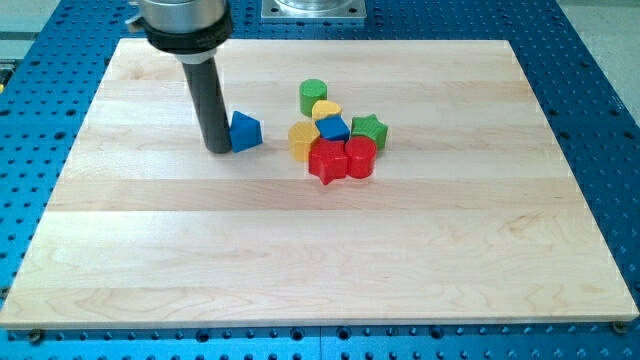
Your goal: Move the triangle close to the yellow blocks
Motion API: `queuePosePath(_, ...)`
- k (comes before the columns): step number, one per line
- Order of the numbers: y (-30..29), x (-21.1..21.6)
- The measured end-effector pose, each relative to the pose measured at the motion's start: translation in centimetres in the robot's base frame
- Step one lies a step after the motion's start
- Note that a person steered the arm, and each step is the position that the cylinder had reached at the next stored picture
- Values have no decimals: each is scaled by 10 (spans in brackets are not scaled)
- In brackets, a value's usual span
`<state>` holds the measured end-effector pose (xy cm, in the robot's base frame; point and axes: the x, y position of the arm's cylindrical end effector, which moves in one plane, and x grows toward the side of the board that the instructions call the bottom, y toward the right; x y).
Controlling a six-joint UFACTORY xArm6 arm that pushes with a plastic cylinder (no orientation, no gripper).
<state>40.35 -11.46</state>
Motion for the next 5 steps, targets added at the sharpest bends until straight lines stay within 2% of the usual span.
queuePosePath(2, 49, -22)
queuePosePath(3, 36, -71)
queuePosePath(5, 52, -75)
